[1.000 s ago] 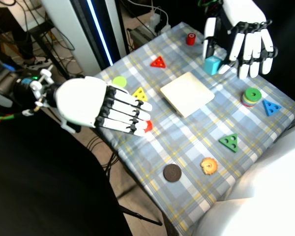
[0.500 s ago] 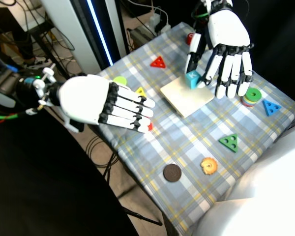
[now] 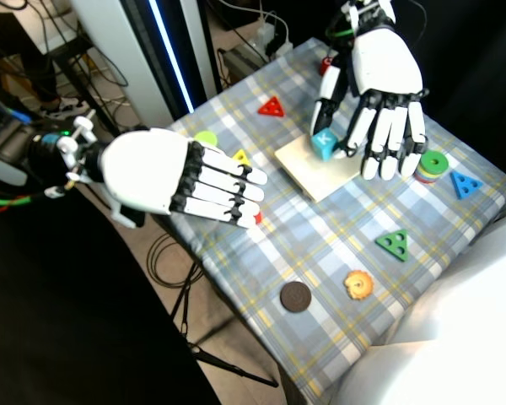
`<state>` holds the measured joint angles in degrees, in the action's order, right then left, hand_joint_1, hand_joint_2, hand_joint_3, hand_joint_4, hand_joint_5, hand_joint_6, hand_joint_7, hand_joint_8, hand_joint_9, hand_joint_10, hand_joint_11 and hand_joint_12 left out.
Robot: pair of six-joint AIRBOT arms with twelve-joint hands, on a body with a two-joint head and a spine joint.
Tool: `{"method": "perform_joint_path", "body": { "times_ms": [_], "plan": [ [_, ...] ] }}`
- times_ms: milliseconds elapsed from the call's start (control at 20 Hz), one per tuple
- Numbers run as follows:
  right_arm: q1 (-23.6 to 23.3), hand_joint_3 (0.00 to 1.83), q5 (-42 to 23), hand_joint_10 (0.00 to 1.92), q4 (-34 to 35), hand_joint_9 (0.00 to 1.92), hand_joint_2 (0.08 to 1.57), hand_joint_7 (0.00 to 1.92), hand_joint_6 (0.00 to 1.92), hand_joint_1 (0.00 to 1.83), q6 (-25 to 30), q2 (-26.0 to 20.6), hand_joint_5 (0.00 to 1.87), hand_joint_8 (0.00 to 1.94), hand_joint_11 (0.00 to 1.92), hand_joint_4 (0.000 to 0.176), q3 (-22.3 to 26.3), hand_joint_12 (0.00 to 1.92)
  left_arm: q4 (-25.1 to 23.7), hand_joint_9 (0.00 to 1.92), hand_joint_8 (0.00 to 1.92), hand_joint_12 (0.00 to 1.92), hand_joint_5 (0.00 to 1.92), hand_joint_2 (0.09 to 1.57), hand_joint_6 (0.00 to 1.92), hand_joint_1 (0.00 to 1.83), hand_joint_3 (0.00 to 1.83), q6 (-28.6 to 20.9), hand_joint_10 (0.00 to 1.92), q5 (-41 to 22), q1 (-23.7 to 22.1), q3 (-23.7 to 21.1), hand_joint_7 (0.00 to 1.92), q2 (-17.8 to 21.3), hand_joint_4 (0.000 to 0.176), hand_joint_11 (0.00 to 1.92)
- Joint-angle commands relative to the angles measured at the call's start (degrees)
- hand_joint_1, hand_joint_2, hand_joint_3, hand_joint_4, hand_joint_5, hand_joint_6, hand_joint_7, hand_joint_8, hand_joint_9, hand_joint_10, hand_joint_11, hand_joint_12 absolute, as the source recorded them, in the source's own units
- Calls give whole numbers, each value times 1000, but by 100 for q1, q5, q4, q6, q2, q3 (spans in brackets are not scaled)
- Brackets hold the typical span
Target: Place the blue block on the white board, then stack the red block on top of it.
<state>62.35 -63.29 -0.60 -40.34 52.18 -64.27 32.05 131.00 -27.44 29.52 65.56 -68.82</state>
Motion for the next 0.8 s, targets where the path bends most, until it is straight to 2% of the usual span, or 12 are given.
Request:
{"method": "perform_joint_path", "body": {
  "times_ms": [0,50,100,750],
  "plan": [
    [-75,0,-702,3,119,635,1415,673,1,487,46,4,577,2,429,0,-21,397,-129,429,3,612,1042,1082,868,1046,0,-22,1,-491,-53,20,587,-50,163,6],
    [-77,0,-700,5,119,640,1414,675,1,490,46,8,577,3,435,0,-25,400,-115,429,1,613,1033,1084,882,1039,1,-22,2,-484,-49,35,581,-65,173,7],
    [-81,0,-699,4,116,640,1413,676,0,503,46,13,576,2,434,0,-30,399,-103,418,1,597,1021,1087,900,1033,1,-22,1,-480,-43,47,567,-80,175,1],
    [-100,0,-680,0,94,627,1410,673,1,526,71,28,583,0,425,0,-35,385,-12,414,0,631,968,1110,987,1015,1,-23,1,-464,29,48,522,-98,176,0]
  ]
}}
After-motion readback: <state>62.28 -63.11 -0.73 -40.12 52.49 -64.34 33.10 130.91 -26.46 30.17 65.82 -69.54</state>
